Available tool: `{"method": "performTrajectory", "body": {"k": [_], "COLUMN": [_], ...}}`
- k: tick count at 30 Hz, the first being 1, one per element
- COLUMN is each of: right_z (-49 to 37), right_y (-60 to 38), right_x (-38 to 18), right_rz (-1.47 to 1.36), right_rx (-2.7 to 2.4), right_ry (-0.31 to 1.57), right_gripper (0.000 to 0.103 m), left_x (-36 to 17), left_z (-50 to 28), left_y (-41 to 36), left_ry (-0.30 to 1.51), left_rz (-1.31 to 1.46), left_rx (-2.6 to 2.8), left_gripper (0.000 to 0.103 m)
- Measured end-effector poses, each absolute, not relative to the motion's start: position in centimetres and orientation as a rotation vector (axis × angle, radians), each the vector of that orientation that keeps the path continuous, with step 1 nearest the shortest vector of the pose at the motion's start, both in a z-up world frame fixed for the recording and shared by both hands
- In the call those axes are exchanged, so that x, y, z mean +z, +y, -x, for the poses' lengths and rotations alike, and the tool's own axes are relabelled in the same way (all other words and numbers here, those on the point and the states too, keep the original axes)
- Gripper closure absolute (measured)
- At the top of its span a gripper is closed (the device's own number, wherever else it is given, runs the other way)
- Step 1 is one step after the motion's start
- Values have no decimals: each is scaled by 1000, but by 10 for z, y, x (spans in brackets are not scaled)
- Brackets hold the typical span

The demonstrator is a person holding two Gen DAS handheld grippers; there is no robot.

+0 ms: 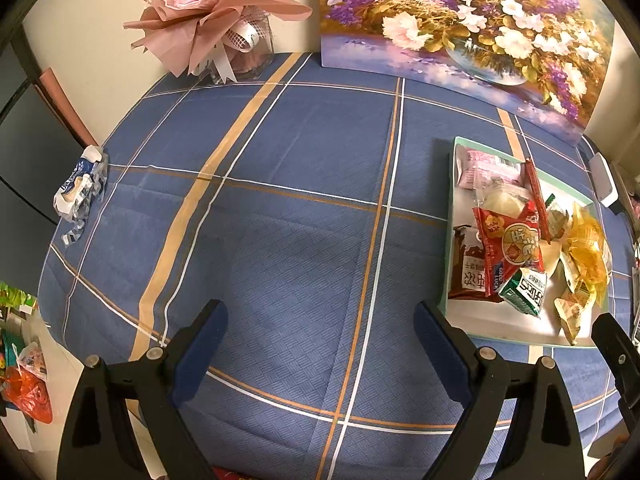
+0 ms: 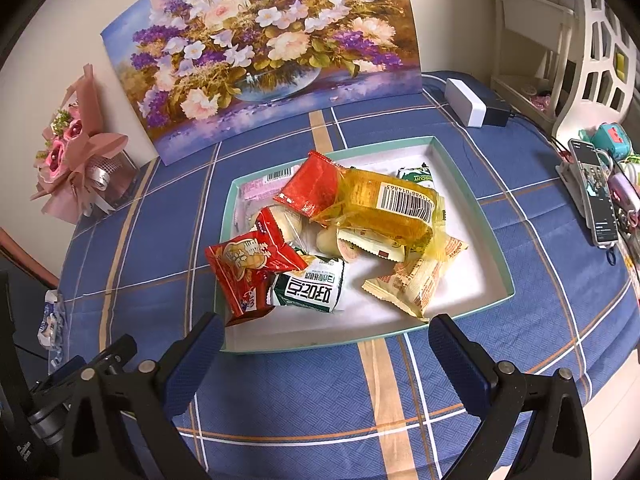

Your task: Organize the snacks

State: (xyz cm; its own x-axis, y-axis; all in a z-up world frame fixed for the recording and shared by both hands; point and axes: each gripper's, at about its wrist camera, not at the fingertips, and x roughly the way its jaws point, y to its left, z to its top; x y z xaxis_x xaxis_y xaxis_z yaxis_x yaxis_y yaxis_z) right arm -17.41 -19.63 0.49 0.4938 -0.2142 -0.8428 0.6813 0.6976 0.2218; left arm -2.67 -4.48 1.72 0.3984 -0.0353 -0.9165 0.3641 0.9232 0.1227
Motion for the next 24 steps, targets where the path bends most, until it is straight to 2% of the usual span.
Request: {"method": "performTrajectory", "body": {"k": [24], "right_z": [174], "right_y": [-197], "right_x": [4], "right_rz": [-590], "right_rx": [-583], "right_ry": [902], "right_gripper": [0], "left_x": [16], "left_z": [26], "left_y": [-42], "left_ry": [1140], "left_rz": [-329], "left_rx": [-262], "left_gripper": [9]}}
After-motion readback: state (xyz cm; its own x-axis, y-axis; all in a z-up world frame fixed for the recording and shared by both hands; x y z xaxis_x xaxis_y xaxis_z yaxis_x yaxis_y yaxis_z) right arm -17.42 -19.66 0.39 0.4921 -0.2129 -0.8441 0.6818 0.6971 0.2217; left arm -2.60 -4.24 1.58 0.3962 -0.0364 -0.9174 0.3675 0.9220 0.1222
